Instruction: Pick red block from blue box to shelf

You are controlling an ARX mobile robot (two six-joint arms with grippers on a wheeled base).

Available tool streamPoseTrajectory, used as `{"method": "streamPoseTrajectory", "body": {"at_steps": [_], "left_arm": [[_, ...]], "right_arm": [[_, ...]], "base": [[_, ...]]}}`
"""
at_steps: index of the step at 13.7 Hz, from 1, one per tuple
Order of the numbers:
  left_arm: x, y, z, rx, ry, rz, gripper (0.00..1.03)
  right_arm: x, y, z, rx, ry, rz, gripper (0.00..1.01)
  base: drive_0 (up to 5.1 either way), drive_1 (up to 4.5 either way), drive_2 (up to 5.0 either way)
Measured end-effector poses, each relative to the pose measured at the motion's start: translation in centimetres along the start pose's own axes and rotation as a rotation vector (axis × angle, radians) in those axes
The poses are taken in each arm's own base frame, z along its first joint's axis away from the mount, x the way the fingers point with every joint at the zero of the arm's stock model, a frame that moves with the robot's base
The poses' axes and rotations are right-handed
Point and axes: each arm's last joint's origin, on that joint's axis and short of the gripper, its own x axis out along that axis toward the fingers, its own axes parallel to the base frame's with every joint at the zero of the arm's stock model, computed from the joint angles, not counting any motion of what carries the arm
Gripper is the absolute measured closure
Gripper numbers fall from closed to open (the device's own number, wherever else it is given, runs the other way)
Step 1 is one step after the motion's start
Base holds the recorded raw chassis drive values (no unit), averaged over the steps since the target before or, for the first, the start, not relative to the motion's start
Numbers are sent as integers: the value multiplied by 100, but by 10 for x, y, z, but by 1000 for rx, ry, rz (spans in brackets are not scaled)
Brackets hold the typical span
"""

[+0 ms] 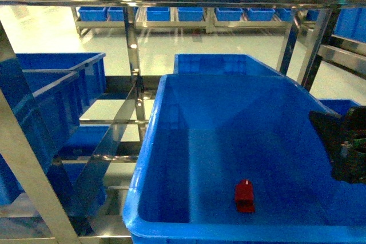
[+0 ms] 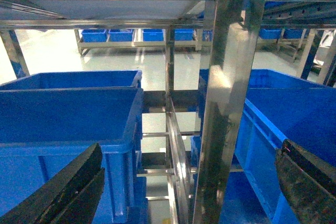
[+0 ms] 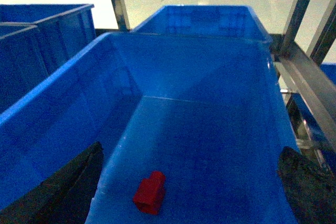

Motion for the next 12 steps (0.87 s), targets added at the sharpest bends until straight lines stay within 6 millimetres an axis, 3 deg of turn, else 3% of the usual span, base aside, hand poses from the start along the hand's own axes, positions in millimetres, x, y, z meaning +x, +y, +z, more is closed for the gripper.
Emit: {"method": "streamPoseTrajectory", "body": {"at_steps": [2, 4, 7, 9, 10, 12], "left_arm": [[0, 0, 0, 0, 0, 0, 5], [0, 0, 0, 0, 0, 0, 5], [0, 0, 0, 0, 0, 0, 5], [0, 0, 0, 0, 0, -1, 5], [0, 0, 0, 0, 0, 0, 5], [0, 0, 0, 0, 0, 0, 5]], "right_arm": [[-32, 3, 13, -7, -13, -27, 3], [-77, -9, 6, 10, 45, -128, 3], [-132, -29, 13, -47, -22, -320, 3], [-139, -26, 13, -81, -60, -312, 4], [-137, -21, 3, -87, -212, -260, 20], [-141, -20, 1, -79, -267, -257, 51]], "base": [[0, 0, 0], [0, 0, 0], [0, 0, 0], [0, 0, 0], [0, 0, 0], [0, 0, 0]]}}
